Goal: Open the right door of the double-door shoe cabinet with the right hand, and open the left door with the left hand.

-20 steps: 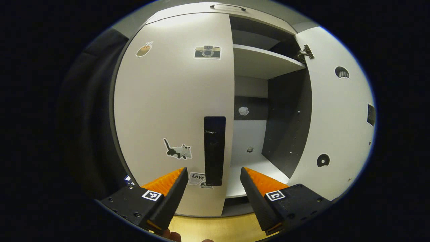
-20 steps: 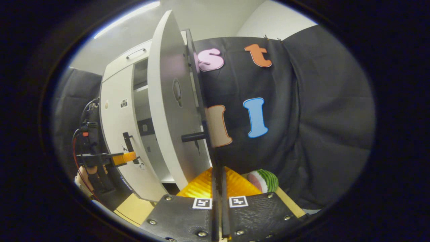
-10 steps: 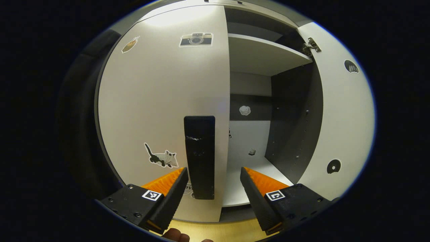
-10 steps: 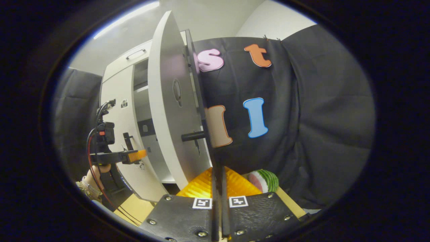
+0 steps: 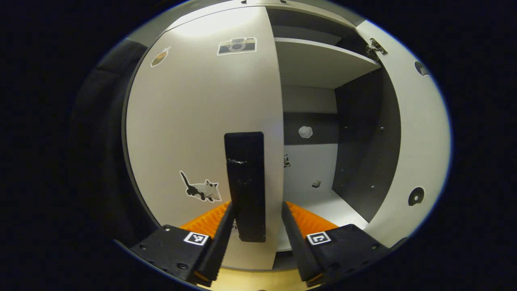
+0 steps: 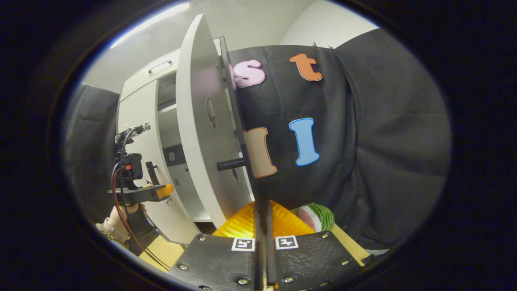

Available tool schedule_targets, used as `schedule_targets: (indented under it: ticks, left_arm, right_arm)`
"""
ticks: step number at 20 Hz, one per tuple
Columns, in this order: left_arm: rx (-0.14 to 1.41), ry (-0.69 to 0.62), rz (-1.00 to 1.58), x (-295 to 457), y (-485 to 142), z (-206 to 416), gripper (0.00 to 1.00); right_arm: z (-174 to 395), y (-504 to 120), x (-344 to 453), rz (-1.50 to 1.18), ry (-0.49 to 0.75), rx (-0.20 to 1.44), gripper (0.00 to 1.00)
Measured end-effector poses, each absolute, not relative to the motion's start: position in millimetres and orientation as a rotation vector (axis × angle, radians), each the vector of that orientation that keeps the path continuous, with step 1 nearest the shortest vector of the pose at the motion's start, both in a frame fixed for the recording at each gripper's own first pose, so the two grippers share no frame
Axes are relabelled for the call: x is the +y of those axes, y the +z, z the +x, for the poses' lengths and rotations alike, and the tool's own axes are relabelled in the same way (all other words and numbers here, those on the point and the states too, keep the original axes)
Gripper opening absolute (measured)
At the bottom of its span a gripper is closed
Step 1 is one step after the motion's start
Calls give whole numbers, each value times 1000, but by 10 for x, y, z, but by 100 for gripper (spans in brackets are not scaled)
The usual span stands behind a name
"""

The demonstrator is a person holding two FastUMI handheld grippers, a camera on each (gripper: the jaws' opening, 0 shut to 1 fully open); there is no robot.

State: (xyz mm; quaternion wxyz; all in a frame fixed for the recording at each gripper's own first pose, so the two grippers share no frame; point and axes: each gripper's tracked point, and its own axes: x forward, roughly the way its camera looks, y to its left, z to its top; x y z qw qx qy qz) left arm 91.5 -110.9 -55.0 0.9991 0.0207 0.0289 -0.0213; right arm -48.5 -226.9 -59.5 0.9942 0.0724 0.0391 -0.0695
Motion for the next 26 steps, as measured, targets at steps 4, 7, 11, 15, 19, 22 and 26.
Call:
schedule_targets:
  ticks: [4,7,11,15,19,22,26]
  left_arm:
    - [55,-65,13,-1050,-579,938,33]
    - [75,-76,32,-1044,-587,900,31]
    - [78,-93,27,-1044,-596,881,27]
    - [75,-118,27,-1043,-601,862,25]
    - [80,-148,31,-1038,-608,838,23]
    - [88,-174,32,-1024,-619,806,22]
    - [89,-219,24,-1008,-626,792,22]
  right_arm:
    - [-494,-598,-2267,127,-154,82,4]
    - [-502,-605,-2282,104,-169,82,4]
    - [-532,-670,-2281,123,-188,96,4]
    - [-624,-796,-2291,144,-210,118,4]
    - [-658,-831,-2310,153,-230,120,4]
    - [-680,-851,-2313,160,-240,117,4]
    - [-691,-894,-2301,172,-248,127,4]
